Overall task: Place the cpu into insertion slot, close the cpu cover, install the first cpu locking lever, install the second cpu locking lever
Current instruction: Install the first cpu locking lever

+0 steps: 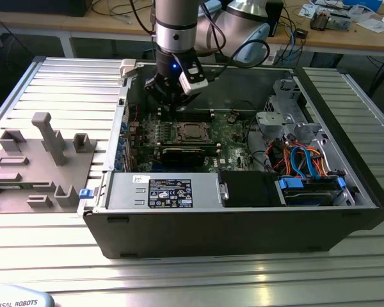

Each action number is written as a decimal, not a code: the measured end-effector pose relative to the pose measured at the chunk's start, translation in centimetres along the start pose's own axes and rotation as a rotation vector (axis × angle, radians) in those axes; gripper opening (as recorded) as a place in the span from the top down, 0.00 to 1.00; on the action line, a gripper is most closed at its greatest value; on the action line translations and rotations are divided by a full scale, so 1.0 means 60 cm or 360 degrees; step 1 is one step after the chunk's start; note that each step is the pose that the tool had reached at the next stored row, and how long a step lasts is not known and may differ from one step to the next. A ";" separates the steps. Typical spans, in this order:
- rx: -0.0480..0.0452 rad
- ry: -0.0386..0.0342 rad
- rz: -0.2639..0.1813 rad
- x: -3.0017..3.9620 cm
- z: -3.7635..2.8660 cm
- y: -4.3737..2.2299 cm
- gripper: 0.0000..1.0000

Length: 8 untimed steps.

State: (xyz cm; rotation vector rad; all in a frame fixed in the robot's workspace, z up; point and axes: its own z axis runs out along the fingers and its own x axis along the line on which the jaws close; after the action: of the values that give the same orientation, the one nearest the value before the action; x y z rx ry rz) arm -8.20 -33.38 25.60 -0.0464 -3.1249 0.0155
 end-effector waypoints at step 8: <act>-0.0001 0.0000 0.0000 0.008 0.000 0.000 0.89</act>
State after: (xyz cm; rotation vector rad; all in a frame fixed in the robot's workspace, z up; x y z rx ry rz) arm -8.68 -33.38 25.59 -0.0464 -3.1249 0.0144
